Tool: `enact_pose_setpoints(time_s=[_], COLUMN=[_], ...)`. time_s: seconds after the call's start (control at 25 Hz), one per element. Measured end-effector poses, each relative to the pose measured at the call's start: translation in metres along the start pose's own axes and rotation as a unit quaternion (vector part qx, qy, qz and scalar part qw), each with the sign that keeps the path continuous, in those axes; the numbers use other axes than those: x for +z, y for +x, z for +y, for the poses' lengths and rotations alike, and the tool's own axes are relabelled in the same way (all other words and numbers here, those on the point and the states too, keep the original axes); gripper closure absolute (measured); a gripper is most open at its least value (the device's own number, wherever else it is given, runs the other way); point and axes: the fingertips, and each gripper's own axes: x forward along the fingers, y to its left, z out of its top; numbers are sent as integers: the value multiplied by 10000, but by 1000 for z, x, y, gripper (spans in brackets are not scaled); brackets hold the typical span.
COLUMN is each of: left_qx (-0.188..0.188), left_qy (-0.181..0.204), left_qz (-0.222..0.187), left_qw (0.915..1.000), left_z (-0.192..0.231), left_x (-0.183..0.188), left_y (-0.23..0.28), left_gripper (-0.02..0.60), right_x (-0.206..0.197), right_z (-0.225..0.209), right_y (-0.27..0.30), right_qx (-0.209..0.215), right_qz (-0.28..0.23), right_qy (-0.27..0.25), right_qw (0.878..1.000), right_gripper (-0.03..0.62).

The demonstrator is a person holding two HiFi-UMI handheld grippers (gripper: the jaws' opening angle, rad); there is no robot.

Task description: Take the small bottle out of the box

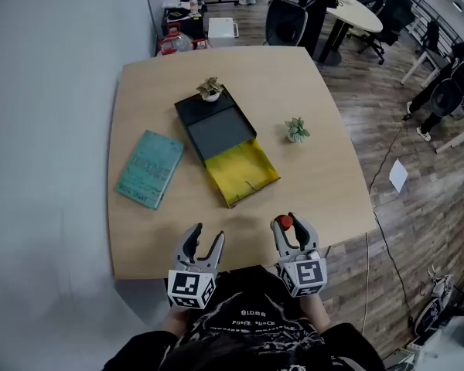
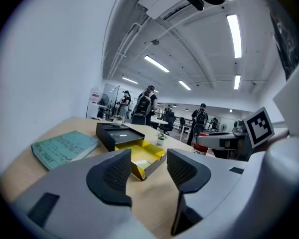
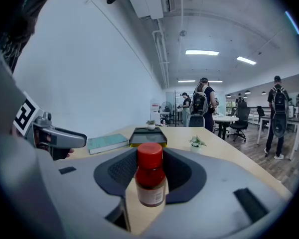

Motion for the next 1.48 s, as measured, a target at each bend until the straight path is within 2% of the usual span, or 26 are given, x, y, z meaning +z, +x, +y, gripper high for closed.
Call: enact_pose_setpoints(time_s=[0.16, 0.28, 0.36, 0.48, 0.68, 1.48], left_qx=[151, 183, 56, -91, -91, 136], left_qy=[124, 69, 0, -63, -58, -56], left_qz=[43, 54, 94, 135, 117, 158], left_qw=[9998, 9998, 9999, 9998, 9999, 9998], left_z=[2, 3, 0, -4, -4, 11], left_x=[0, -2, -4, -5, -3, -6], left_y=[0, 0, 1, 1, 1, 10], left_gripper=[440, 551, 577, 578, 578, 578], right_x=[0, -1, -1, 0, 0, 0], right_z=[6, 9, 9, 8, 8, 11], right_y=[2, 5, 7, 9, 12, 29], right_qx=[135, 194, 215, 262, 289, 470], right_qz=[-15, -21, -20, -24, 16, 114], right_qy=[-15, -31, -24, -7, -37, -201], right_qw=[9999, 9998, 9998, 9997, 9996, 9986], right_gripper=[437, 436, 436, 437, 437, 437])
